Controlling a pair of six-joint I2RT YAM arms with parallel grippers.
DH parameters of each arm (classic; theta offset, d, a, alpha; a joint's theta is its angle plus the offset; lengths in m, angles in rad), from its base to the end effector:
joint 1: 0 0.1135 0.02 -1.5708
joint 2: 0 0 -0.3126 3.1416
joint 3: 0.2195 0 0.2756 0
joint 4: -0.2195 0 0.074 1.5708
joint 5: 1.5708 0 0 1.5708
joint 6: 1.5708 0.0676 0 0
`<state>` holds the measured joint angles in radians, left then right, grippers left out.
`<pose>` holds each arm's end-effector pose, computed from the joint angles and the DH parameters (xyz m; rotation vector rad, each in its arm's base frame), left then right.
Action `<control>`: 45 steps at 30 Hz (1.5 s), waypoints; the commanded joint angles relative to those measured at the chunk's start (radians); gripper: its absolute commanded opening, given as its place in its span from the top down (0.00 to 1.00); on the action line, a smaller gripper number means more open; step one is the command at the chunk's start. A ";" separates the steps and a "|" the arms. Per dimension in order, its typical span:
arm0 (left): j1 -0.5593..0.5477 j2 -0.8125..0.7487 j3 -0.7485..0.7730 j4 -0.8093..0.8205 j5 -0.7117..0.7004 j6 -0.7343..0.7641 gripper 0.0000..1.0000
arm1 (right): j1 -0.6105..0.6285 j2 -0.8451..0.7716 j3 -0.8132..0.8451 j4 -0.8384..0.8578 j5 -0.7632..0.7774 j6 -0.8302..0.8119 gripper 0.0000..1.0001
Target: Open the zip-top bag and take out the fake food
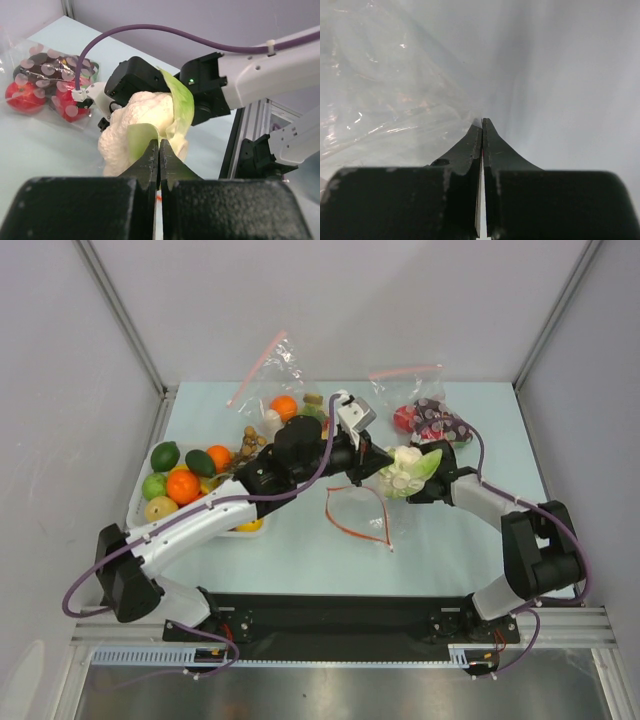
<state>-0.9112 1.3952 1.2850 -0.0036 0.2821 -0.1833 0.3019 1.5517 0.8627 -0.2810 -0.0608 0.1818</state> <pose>0.2164 -0.3097 0.4356 0.8445 1.5833 -1.0423 0.3232 0.1049 0.1846 -0.1777 2.5537 0.2655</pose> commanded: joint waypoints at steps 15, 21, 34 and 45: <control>0.097 -0.175 0.091 -0.045 -0.037 0.047 1.00 | -0.035 -0.059 -0.004 0.016 0.019 -0.011 1.00; 0.164 -0.358 0.037 -0.205 -0.112 0.045 1.00 | -0.041 -0.053 0.012 0.014 0.021 -0.019 1.00; 0.189 -0.627 -0.202 -0.464 -0.514 -0.041 1.00 | -0.041 -0.039 0.038 0.011 -0.008 -0.022 1.00; 0.201 -0.630 -0.294 -0.545 -0.733 -0.085 1.00 | -0.023 -0.030 0.038 0.009 -0.020 -0.019 1.00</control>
<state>-0.7250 0.7826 0.9932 -0.5625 -0.3660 -0.2390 0.2710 1.5139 0.8604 -0.2802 -0.0708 0.1787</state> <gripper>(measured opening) 0.009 0.009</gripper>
